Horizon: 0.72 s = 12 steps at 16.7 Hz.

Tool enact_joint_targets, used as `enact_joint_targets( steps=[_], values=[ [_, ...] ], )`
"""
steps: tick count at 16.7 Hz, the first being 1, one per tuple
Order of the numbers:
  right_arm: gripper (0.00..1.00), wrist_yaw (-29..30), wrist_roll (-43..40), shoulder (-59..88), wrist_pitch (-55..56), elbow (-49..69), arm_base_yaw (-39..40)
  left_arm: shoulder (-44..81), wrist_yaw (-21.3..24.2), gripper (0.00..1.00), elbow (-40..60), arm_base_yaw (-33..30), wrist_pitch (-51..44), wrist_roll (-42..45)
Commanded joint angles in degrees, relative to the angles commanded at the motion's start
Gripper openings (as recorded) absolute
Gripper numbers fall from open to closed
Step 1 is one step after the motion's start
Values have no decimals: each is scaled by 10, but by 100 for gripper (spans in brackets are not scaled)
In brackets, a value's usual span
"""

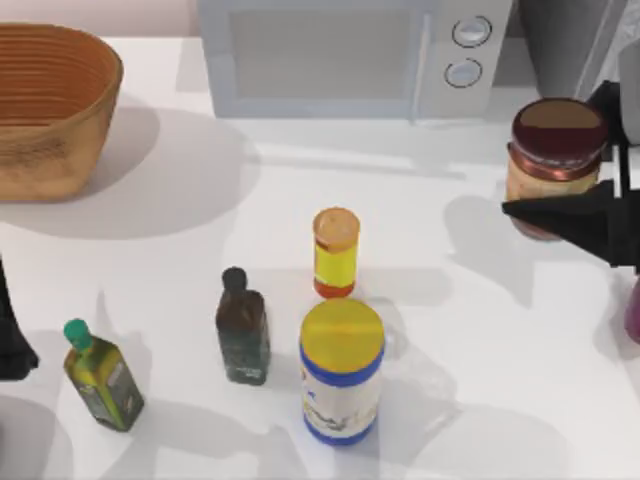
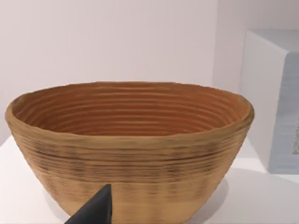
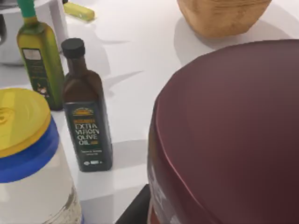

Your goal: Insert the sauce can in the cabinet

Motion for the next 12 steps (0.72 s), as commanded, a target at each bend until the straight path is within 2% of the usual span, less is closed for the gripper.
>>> enact_joint_targets(
  steps=[4,12],
  values=[
    [0,141,105,-203,6,-110,-26,0,0,100,0,0,0,0],
    [0,471,324,-658,78,-379,-55,0,0,100,0,0,0,0]
  ],
)
